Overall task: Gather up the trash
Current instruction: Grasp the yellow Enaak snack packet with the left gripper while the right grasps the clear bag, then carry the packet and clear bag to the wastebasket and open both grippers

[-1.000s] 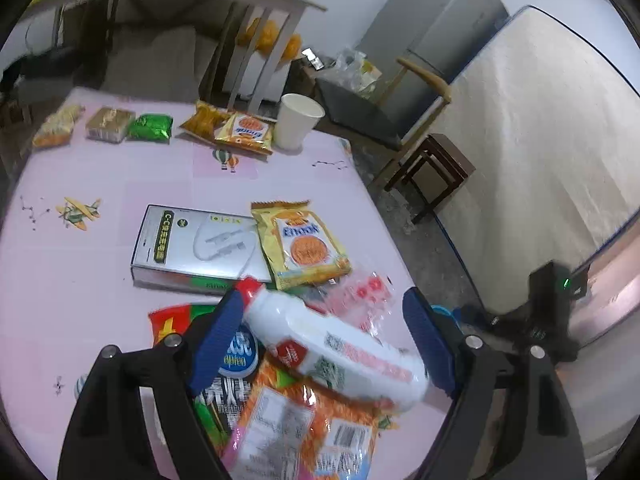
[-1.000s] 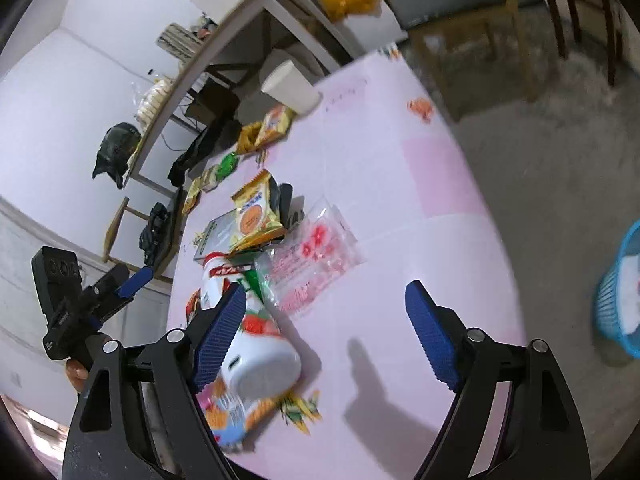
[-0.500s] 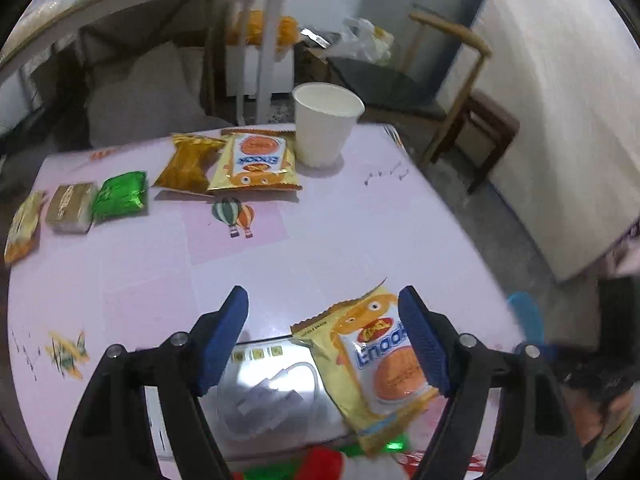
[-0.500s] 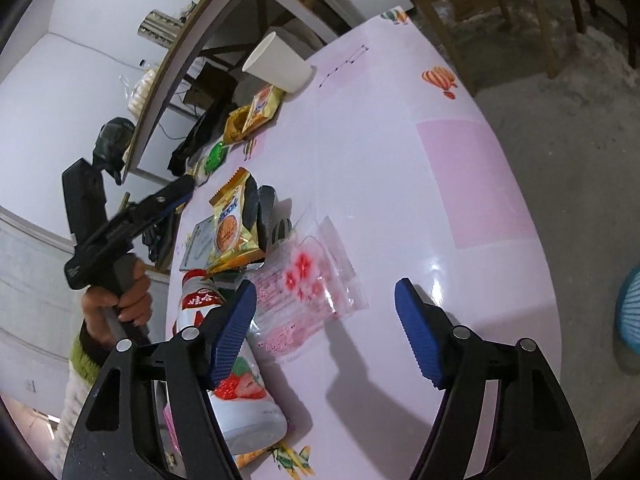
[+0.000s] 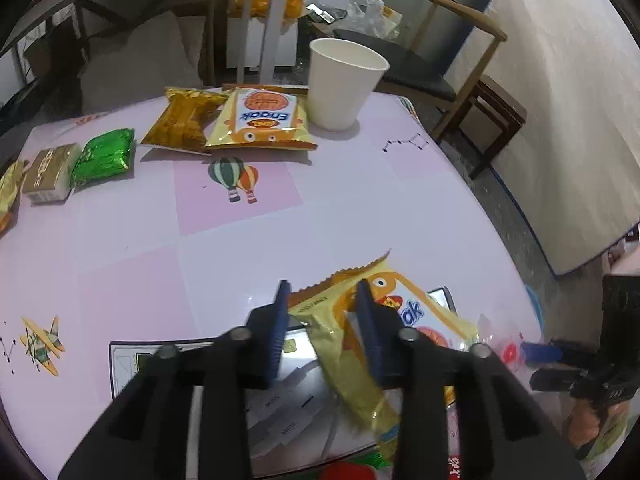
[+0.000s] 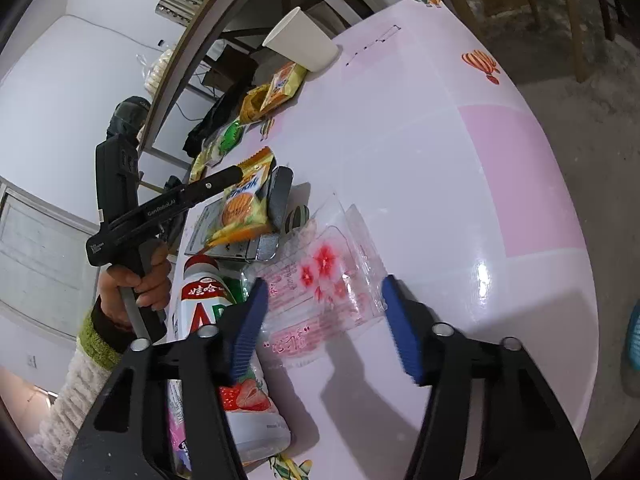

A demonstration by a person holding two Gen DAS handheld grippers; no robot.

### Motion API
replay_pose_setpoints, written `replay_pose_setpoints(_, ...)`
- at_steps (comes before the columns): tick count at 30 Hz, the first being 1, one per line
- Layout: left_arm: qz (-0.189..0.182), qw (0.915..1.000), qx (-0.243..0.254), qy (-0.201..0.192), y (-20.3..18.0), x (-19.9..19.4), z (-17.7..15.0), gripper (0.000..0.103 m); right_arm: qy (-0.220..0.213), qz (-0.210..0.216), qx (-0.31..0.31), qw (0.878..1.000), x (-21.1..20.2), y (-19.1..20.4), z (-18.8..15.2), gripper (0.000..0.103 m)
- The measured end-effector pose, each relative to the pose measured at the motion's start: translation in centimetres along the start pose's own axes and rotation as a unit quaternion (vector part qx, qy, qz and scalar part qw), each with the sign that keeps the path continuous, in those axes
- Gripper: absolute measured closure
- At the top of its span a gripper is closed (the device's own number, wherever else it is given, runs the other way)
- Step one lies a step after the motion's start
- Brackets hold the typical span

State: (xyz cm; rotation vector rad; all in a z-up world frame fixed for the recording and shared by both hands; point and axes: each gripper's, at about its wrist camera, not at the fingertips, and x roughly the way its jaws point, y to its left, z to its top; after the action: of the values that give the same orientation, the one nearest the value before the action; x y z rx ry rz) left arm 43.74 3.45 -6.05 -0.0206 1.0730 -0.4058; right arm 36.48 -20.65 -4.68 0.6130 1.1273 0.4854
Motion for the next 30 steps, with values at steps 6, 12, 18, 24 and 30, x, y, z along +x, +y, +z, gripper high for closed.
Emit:
replay_pose_setpoints(6, -0.009, 0.9995, -0.027, -0.015, 0.7, -0.5, -0.4, 0.089, -0.004, -0.022, 0.008, 1.000, -0.1, -0.5, -0.1, 0.081)
replay_pose_setpoints(12, -0.010, 0.9985, -0.032, -0.043, 0.6, -1.9, -0.8, 0.092, -0.010, -0.012, 0.018, 1.000, -0.3, -1.0, -0.2, 0.094)
replay_pose_setpoints(18, -0.013, 0.9953, -0.041, -0.087, -0.1, -4.6, -0.7, 0.094, -0.047, -0.017, 0.012, 0.999, -2.2, -0.8, -0.4, 0.101)
replay_pose_setpoints(24, -0.019, 0.9921, -0.033, -0.120, -1.5, -7.0, -0.8, 0.094, -0.094, -0.047, -0.004, 0.994, -4.6, -0.1, -0.6, 0.101)
replay_pose_setpoints(30, -0.026, 0.9888, -0.023, -0.145, -3.2, -9.4, -0.8, 0.094, -0.154, -0.114, -0.059, 0.980, -7.0, 2.2, -1.2, 0.102)
